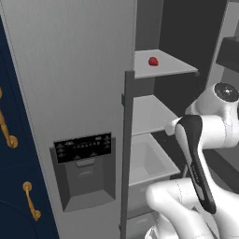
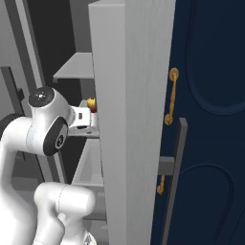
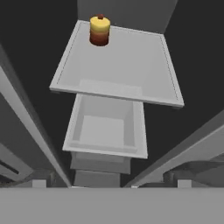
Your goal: Take the strawberry from the fridge and place it on top of the pancake, located on the dining counter.
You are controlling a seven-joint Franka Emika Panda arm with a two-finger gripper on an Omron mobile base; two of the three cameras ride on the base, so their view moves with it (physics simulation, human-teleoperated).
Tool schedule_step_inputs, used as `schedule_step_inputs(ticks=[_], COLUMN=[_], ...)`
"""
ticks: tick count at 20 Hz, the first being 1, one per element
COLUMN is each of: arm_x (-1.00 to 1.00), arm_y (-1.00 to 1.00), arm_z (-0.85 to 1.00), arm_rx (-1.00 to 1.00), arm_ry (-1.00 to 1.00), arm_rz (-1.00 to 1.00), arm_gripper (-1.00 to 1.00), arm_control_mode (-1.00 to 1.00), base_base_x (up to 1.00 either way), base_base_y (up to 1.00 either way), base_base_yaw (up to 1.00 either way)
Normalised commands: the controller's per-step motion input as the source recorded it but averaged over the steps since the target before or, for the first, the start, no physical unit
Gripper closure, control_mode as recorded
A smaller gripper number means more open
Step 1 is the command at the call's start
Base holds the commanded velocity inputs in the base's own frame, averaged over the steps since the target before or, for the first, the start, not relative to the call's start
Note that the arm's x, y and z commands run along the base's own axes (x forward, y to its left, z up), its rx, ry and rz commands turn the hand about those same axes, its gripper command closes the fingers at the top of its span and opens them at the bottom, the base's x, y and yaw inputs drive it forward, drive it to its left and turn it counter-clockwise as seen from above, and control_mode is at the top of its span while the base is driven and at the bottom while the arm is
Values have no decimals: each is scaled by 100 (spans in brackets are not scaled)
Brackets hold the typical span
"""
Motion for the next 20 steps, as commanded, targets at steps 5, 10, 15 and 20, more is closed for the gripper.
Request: schedule_step_inputs(ticks=[5, 10, 15, 20], arm_x=[44, 44, 28, 35], arm_y=[16, 14, 2, 0], arm_z=[88, 69, 88, 81], arm_rx=[5, 15, 18, 9], arm_ry=[-17, -18, -13, 13], arm_rz=[0, 0, 0, -1], arm_gripper=[-100, -100, -100, -100], arm_control_mode=[-100, -100, -100, -100], base_base_x=[0, 0, 0, 0], base_base_y=[0, 0, 0, 0], base_base_yaw=[0, 0, 0, 0])
